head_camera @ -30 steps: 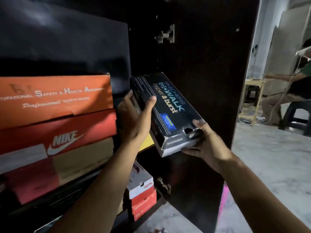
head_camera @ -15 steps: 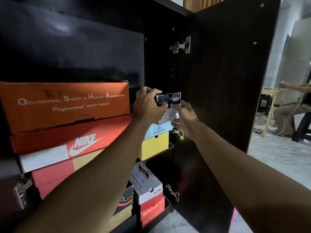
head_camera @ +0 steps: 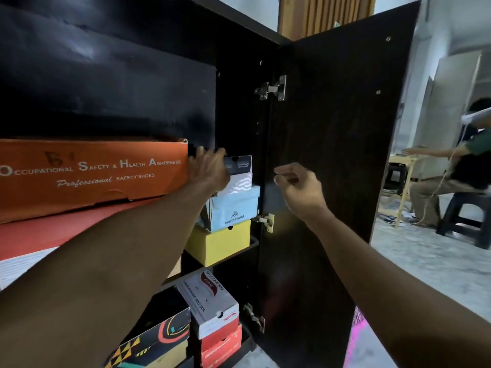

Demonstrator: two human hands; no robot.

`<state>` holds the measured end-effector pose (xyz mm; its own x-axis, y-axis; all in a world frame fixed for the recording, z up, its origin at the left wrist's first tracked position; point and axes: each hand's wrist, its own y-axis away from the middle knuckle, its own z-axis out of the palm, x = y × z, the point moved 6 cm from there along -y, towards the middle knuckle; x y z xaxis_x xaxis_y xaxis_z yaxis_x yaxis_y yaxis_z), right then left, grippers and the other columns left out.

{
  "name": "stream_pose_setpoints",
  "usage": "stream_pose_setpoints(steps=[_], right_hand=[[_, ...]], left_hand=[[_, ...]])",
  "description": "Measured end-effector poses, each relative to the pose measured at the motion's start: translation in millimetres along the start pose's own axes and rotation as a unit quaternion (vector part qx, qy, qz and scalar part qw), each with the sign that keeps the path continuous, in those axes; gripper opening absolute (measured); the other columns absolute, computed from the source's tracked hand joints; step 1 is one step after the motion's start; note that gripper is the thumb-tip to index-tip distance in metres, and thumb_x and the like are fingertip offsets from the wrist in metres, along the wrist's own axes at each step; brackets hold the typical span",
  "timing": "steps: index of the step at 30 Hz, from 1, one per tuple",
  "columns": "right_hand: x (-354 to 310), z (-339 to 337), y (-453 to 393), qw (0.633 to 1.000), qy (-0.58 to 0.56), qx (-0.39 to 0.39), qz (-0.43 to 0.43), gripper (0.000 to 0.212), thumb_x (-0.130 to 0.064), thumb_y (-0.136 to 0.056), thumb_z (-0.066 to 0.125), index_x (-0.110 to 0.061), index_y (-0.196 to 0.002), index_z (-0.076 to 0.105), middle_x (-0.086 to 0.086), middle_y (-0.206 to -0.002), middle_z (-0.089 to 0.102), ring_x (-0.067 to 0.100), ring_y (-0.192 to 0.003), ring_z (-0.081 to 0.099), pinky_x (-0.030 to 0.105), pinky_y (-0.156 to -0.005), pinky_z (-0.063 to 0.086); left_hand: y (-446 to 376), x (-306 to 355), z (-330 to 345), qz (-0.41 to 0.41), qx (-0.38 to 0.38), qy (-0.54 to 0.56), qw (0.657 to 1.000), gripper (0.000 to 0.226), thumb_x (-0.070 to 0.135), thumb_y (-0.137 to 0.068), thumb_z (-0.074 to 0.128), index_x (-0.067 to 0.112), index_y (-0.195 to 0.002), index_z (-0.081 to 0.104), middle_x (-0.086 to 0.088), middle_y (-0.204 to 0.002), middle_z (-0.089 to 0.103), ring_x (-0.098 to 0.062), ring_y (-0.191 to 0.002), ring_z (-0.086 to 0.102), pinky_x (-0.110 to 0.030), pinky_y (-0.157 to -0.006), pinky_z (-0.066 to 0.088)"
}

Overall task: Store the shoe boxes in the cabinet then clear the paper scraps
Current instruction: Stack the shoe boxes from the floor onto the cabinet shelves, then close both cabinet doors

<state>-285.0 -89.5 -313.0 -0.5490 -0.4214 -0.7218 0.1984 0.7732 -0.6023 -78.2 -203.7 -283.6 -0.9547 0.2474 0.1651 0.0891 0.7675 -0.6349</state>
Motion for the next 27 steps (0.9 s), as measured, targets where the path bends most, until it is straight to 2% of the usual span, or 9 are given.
stream_pose_setpoints(steps=[2, 5, 8, 11, 13, 16, 18, 23, 27], right_hand=[[-6, -47, -1, 0.992, 0.065, 0.092, -0.051, 0.017, -0.025, -0.097, 0.064, -0.019, -0.113, 0.067, 0.000, -0.115, 0.064, 0.012, -0.102, 0.066, 0.023, -0.084, 0.056], [-18, -113, -3, 0.942, 0.152, 0.281, -0.106, 0.028, -0.031, -0.092, 0.064, -0.020, -0.116, 0.057, 0.000, -0.114, 0.051, 0.021, -0.102, 0.059, 0.038, -0.088, 0.054], [-22, -165, -19, 0.903, 0.162, 0.393, -0.058, 0.050, -0.039, -0.089, 0.065, -0.016, -0.129, 0.047, 0.009, -0.123, 0.046, 0.028, -0.112, 0.051, 0.043, -0.095, 0.048], [-11, -193, -62, 0.940, 0.141, 0.307, 0.044, 0.076, -0.057, -0.090, 0.062, -0.019, -0.148, 0.031, 0.012, -0.148, 0.041, 0.033, -0.135, 0.045, 0.050, -0.110, 0.042], [-8, -202, -89, 0.968, 0.058, 0.227, 0.086, 0.085, -0.068, -0.087, 0.059, -0.027, -0.155, 0.027, 0.007, -0.151, 0.046, 0.031, -0.136, 0.050, 0.052, -0.109, 0.046], [-29, -207, -113, 0.974, -0.069, 0.195, 0.092, 0.064, -0.057, -0.093, 0.062, -0.023, -0.146, 0.049, 0.005, -0.129, 0.064, 0.025, -0.116, 0.065, 0.044, -0.095, 0.058], [-39, -210, -122, 0.973, -0.090, 0.198, 0.079, 0.050, -0.048, -0.096, 0.063, -0.019, -0.136, 0.059, 0.002, -0.118, 0.069, 0.022, -0.108, 0.069, 0.045, -0.097, 0.059], [-39, -210, -129, 0.973, -0.122, 0.188, 0.065, 0.051, -0.046, -0.087, 0.072, -0.019, -0.130, 0.064, 0.001, -0.113, 0.072, 0.020, -0.104, 0.071, 0.039, -0.095, 0.058], [-61, -195, -127, 0.969, -0.208, 0.132, -0.008, 0.030, -0.033, -0.076, 0.080, -0.015, -0.098, 0.070, -0.002, -0.077, 0.070, 0.021, -0.071, 0.068, 0.035, -0.064, 0.050]], left_hand=[[-5, 0, 3, 0.003, -0.010, 0.002, 1.000, 0.057, 0.020, -0.094, 0.062, 0.023, -0.148, 0.046, -0.006, -0.145, 0.057, -0.034, -0.138, 0.038, -0.050, -0.102, 0.041], [-11, -1, 6, 0.001, -0.017, 0.004, 1.000, 0.057, 0.022, -0.095, 0.060, 0.025, -0.150, 0.044, -0.005, -0.146, 0.056, -0.034, -0.141, 0.036, -0.051, -0.102, 0.043], [-13, 1, 8, 0.001, -0.016, 0.001, 1.000, 0.057, 0.019, -0.096, 0.057, 0.025, -0.151, 0.043, -0.004, -0.146, 0.056, -0.032, -0.140, 0.037, -0.050, -0.100, 0.045], [-16, 3, 10, 0.004, -0.029, -0.022, 0.999, 0.055, 0.020, -0.095, 0.058, 0.025, -0.148, 0.044, -0.003, -0.142, 0.058, -0.031, -0.134, 0.041, -0.048, -0.097, 0.049], [-19, 6, 11, 0.004, -0.038, -0.030, 0.999, 0.054, 0.020, -0.094, 0.060, 0.025, -0.145, 0.045, -0.003, -0.139, 0.059, -0.031, -0.129, 0.044, -0.047, -0.097, 0.052], [-19, 8, 12, 0.000, -0.051, -0.024, 0.998, 0.057, 0.018, -0.094, 0.061, 0.024, -0.147, 0.041, -0.004, -0.139, 0.058, -0.031, -0.128, 0.043, -0.049, -0.099, 0.053], [-17, 6, 13, -0.008, -0.059, -0.020, 0.998, 0.057, 0.018, -0.095, 0.061, 0.024, -0.148, 0.040, -0.004, -0.138, 0.057, -0.032, -0.129, 0.042, -0.050, -0.097, 0.054], [-19, 7, 13, -0.009, -0.057, -0.024, 0.998, 0.056, 0.021, -0.097, 0.061, 0.026, -0.148, 0.039, -0.003, -0.141, 0.056, -0.031, -0.131, 0.041, -0.048, -0.094, 0.050], [-22, 7, 16, 0.002, -0.048, -0.026, 0.998, 0.056, 0.020, -0.096, 0.061, 0.023, -0.148, 0.040, -0.006, -0.142, 0.057, -0.033, -0.132, 0.040, -0.047, -0.096, 0.048]])
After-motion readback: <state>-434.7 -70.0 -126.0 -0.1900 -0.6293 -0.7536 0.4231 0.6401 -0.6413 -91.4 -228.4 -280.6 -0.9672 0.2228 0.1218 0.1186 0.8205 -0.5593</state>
